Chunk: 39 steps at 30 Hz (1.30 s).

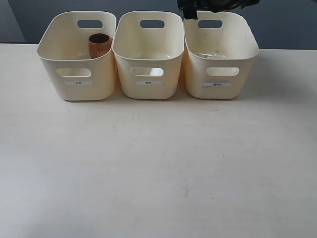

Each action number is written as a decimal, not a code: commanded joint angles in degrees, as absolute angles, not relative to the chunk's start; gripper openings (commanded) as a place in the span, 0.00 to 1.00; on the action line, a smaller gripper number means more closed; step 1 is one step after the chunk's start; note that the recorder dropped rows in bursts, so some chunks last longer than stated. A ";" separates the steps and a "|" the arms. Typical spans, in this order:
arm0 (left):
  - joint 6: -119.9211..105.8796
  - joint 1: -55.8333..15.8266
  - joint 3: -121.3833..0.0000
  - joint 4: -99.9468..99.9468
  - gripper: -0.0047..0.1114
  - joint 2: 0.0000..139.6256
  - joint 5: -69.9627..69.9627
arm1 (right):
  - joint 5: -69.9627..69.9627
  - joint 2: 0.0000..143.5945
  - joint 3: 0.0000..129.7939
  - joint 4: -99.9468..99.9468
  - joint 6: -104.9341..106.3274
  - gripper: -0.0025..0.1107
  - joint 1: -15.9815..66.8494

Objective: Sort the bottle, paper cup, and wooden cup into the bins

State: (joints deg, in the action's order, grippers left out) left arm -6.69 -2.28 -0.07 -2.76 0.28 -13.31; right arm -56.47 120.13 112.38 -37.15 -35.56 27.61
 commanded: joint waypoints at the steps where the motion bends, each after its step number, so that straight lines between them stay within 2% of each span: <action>1: -6.58 -2.47 0.00 -2.47 0.04 0.00 -13.26 | -62.22 119.77 112.11 -38.40 -34.64 0.94 27.32; 6: -6.58 -2.47 0.00 -2.47 0.04 0.00 -13.26 | -69.96 119.77 112.11 -38.52 -32.79 0.94 27.32; 17: -6.58 -2.47 0.00 -2.47 0.04 0.00 -13.26 | -69.96 113.83 105.20 -39.20 -32.17 0.94 27.32; 39: -6.58 -2.47 0.00 -2.47 0.04 0.00 -13.26 | -69.96 86.33 72.97 -40.79 -43.24 0.94 27.42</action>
State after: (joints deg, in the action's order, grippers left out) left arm -6.69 -2.28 -0.07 -2.76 0.28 -13.31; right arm -69.52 90.09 76.63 -42.16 -41.76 27.61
